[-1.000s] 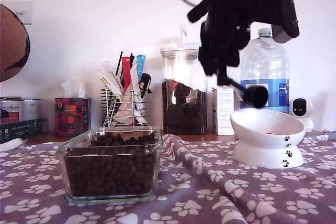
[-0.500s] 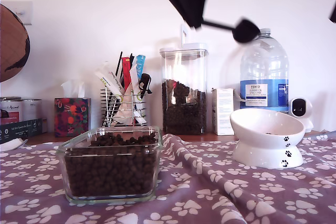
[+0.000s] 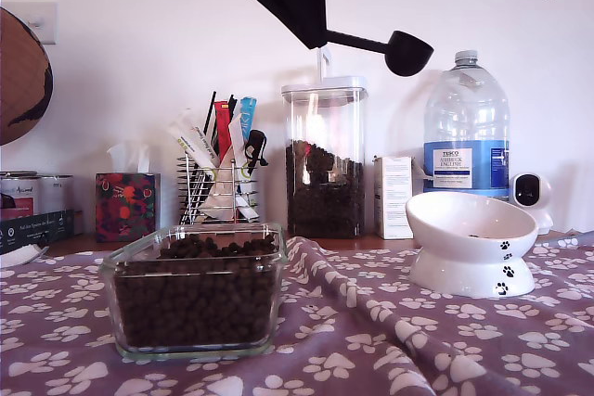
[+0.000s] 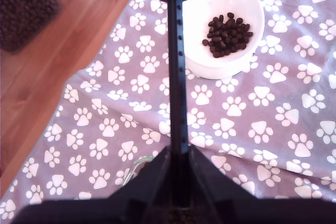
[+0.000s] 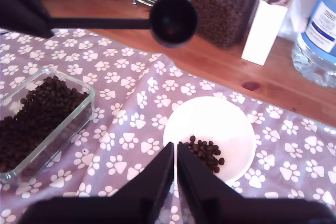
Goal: Measure one spoon of cat food and pour it into the food bowl
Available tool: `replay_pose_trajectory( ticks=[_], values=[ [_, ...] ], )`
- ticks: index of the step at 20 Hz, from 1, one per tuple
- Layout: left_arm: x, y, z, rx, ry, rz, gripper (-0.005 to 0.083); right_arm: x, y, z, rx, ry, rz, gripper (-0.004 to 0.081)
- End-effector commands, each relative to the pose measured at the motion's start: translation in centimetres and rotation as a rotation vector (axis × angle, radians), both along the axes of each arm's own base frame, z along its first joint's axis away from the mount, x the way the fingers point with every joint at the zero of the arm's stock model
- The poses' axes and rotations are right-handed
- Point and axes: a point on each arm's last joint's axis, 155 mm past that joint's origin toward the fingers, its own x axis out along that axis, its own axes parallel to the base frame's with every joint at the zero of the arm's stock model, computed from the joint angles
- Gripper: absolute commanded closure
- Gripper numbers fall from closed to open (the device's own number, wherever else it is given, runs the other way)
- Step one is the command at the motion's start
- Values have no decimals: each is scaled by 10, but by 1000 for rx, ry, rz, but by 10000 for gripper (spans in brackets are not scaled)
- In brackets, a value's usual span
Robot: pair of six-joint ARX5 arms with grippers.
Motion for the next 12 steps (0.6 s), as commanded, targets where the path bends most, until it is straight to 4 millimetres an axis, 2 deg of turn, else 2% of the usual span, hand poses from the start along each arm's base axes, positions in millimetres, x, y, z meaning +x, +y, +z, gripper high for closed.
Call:
replay_pose_trajectory(
  ticks=[1,4,8,12],
  values=[
    [-6,8,6,-28,6,2,795,-1,6,5,1,-26,39,783],
    [-12,21,3,-49,3,7,795,-3,16,-1,10,-43,107,783],
    [-27,45,-12,-116,-79,12,795,-4,28,-4,38,-77,170,783],
    [-45,85,-41,-169,-158,46,795,-5,34,0,54,-102,204,783]
  ],
)
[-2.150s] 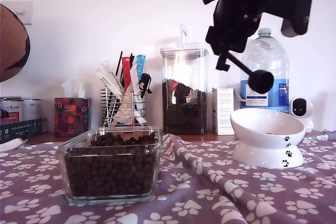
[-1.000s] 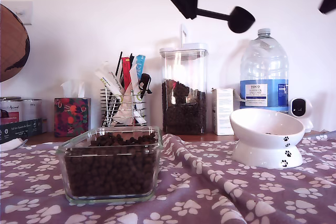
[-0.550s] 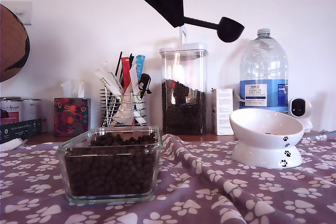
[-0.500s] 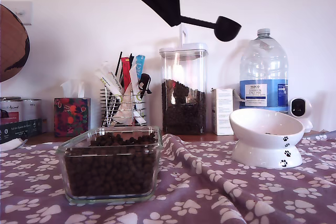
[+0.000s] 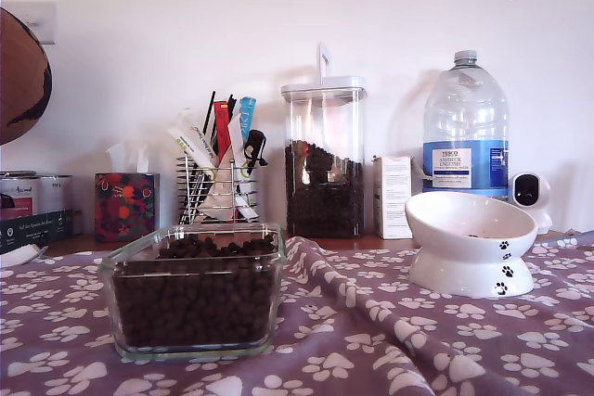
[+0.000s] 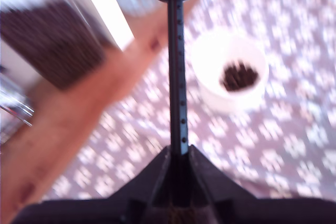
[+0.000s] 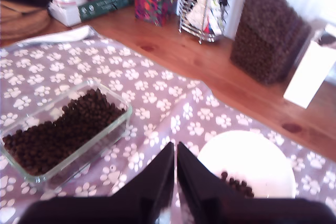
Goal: Measure one spoon of cat food and pour it into the food bowl
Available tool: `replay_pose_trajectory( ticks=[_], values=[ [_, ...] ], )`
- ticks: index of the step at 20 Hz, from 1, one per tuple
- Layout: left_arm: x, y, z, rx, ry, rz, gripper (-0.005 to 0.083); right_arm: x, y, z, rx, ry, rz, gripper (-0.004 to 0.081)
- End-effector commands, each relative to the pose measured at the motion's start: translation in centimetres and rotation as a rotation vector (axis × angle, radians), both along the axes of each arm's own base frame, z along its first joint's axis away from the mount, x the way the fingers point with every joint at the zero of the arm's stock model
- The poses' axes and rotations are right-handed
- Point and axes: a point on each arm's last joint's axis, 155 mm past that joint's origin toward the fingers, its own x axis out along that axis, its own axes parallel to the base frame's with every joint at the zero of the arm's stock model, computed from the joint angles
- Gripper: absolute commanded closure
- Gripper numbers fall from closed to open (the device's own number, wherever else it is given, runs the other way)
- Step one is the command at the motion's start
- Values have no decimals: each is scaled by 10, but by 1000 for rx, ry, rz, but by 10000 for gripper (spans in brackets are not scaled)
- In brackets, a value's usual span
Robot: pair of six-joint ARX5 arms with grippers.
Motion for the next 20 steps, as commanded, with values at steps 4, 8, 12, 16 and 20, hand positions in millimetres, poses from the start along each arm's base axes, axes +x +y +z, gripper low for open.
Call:
replay_pose_trajectory(
  ticks=[4,8,12,16,20],
  values=[
    [-35,56,-130,102,127,58,795,-3,2,-1,3,-7,18,783],
    [-48,66,-153,132,164,59,795,-3,2,-3,2,2,18,783],
    [-47,66,-153,120,175,74,795,-6,2,-8,7,35,13,783],
    [-45,70,-153,110,184,98,795,-9,1,-14,1,63,13,783],
    [-48,85,-165,152,232,132,795,-9,1,-16,0,70,13,783]
  ],
)
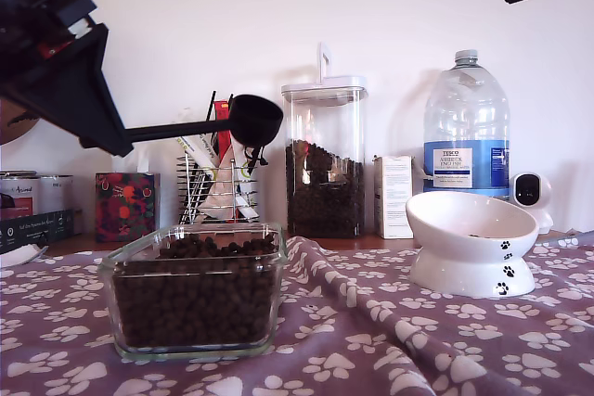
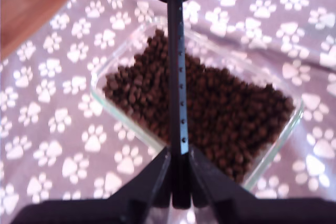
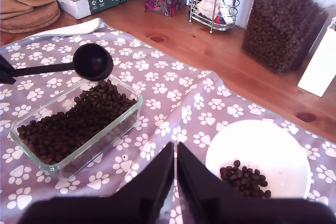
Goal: Measure one spoon of cat food and pour it into the food bowl
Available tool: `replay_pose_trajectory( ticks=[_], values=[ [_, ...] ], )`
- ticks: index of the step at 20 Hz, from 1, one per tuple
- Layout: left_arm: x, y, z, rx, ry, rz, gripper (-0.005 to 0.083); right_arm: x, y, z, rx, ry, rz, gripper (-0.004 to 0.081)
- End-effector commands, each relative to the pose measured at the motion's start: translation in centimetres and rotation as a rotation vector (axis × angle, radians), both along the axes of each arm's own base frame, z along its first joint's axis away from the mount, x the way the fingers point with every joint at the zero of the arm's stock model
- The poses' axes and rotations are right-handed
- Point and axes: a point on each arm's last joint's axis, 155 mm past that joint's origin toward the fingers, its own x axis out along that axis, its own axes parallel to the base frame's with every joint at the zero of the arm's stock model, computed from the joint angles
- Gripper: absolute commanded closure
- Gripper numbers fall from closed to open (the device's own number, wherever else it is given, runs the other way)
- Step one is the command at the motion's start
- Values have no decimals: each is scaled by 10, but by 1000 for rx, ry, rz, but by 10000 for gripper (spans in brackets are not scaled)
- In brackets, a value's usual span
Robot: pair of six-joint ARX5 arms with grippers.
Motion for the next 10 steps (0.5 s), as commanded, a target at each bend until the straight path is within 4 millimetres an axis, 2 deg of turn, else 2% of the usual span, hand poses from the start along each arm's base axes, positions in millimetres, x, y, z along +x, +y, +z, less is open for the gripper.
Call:
replay_pose_trajectory(
  ticks=[1,5,10],
  values=[
    [-2,12,-11,28,38,34,795,-2,0,-6,0,14,3,783],
    [-7,29,-23,55,111,78,795,-6,-1,-14,-7,54,2,783],
    [-20,21,-48,44,249,62,795,-6,1,-21,-8,84,12,783]
  ],
)
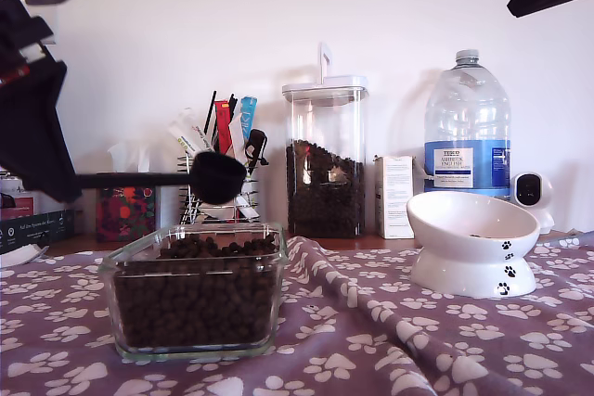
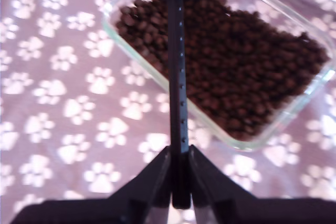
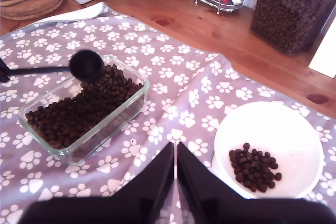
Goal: Measure one spoon of cat food and pour it into the food bowl
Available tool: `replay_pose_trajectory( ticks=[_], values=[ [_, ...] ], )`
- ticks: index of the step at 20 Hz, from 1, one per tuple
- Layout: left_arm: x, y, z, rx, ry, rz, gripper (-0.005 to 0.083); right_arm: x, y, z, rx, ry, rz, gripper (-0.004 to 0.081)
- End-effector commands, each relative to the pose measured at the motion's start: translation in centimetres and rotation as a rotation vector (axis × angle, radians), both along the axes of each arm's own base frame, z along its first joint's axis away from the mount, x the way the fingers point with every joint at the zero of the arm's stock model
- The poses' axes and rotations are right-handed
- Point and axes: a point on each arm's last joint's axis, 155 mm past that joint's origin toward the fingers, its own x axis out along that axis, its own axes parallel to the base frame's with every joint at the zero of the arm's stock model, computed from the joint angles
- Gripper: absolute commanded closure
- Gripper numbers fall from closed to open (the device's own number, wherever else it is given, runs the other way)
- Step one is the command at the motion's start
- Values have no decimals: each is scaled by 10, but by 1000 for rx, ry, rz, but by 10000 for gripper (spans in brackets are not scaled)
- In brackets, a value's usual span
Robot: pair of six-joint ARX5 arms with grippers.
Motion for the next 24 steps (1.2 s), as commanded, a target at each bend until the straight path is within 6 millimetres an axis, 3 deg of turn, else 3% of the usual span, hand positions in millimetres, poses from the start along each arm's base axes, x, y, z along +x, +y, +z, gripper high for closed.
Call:
replay_pose_trajectory(
  ticks=[1,5,11,13,15,17,21,22,24],
  values=[
    [-2,-1,-19,21,69,13,795,1,3,-9,3,28,10,783],
    [0,-2,-30,47,120,20,795,3,7,-19,3,66,27,783],
    [11,-9,3,29,94,19,789,5,14,-30,-7,104,49,783],
    [13,-11,13,24,92,18,718,6,15,-34,-10,118,52,783],
    [11,-10,17,31,104,21,590,5,18,-36,-13,125,61,783],
    [9,-8,19,37,114,21,554,5,19,-36,-12,124,65,783],
    [10,-8,20,37,110,22,558,4,21,-36,-13,125,70,783],
    [9,-8,21,39,108,22,585,3,20,-37,-13,128,70,783],
    [8,-7,27,29,94,21,731,3,20,-37,-11,131,68,783]
  ],
)
